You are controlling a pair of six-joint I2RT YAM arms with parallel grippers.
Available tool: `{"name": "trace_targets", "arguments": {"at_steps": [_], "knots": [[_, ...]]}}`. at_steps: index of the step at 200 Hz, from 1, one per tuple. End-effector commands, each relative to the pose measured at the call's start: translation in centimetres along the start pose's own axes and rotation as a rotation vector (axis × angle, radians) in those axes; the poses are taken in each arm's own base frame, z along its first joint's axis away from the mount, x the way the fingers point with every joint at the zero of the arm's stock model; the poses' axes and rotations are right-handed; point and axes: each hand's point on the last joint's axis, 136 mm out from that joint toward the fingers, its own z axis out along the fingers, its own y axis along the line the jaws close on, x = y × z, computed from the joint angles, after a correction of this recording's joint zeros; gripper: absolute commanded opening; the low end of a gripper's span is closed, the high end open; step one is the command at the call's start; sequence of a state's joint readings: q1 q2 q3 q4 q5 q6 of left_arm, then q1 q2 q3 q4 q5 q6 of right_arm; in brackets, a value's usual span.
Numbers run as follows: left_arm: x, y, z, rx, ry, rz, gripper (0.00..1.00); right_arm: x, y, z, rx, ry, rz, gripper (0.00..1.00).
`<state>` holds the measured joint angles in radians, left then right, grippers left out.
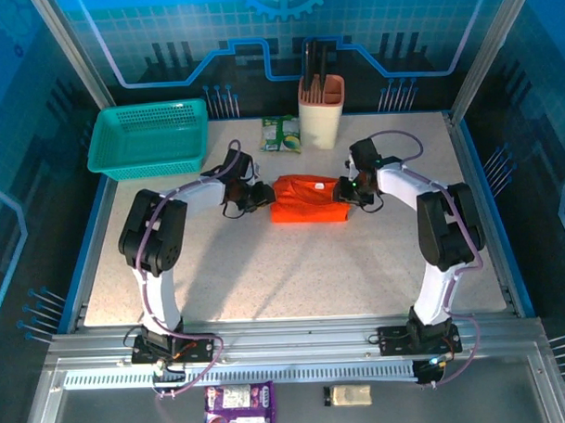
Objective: Fold the inside-out t-shirt
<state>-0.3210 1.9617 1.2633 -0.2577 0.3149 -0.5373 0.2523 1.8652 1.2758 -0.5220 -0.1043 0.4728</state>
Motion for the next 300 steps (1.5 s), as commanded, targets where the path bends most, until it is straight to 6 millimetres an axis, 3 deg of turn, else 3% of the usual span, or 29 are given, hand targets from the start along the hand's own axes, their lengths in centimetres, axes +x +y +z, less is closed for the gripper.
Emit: {"name": "trace_targets", "arguments": {"at_steps": [1,21,44,72,96,139,156,175,190,200,226,245,272,300], "knots": [[-2.6,-1.4,-3.7,-0.028,-0.108,0.066,0.38,-1.7,0.1,-4.0,0.034,-0.079,-0.013,0.45],[-3.4,-2.8,-6.4,-0.032,-0.156,0.133,0.42,-0.7,0.0,-6.7,0.047,-0.101,-0.008,0.48],[-3.7,-5.3,-7.0,0.015,-0.148,0.233,0.41,0.6,0.6,-8.8,0.029,-0.112,0.009,0.48],[-3.6,-8.7,-4.1,0.104,-0.068,0.358,0.34,2.2,5.1,-7.8,-0.206,-0.042,0.028,0.45],[-3.7,-10.5,-1.1,0.153,-0.006,0.399,0.27,1.8,7.3,-6.1,-0.323,-0.006,0.037,0.42],[-5.6,-8.4,3.9,0.057,0.002,0.378,0.25,-1.1,7.5,-1.2,-0.447,0.042,0.113,0.41],[-6.2,-7.1,5.5,0.004,0.008,0.359,0.25,-1.6,5.8,1.4,-0.394,0.062,0.159,0.41],[-6.1,-5.3,7.2,-0.058,0.045,0.334,0.24,-1.1,2.6,4.0,-0.29,0.104,0.246,0.41],[-5.6,-4.6,8.1,-0.07,0.066,0.324,0.24,-0.7,1.8,4.7,-0.262,0.123,0.255,0.41],[-5.5,-4.4,8.2,-0.072,0.071,0.326,0.24,-0.8,2.2,4.3,-0.285,0.122,0.243,0.41],[-6.0,-6.2,6.0,-0.029,0.014,0.343,0.27,-2.2,4.4,0.6,-0.374,0.053,0.177,0.41],[-7.2,-8.8,1.7,0.005,-0.073,0.368,0.33,-2.7,4.7,-2.2,-0.368,0.024,0.121,0.43],[-7.0,-11.0,-2.9,0.025,-0.114,0.375,0.36,-3.0,2.9,-4.0,-0.302,0.022,0.056,0.44],[-3.9,-10.1,-3.4,0.003,-0.043,0.312,0.31,-2.7,0.6,-3.7,-0.211,0.052,-0.032,0.45]]}}
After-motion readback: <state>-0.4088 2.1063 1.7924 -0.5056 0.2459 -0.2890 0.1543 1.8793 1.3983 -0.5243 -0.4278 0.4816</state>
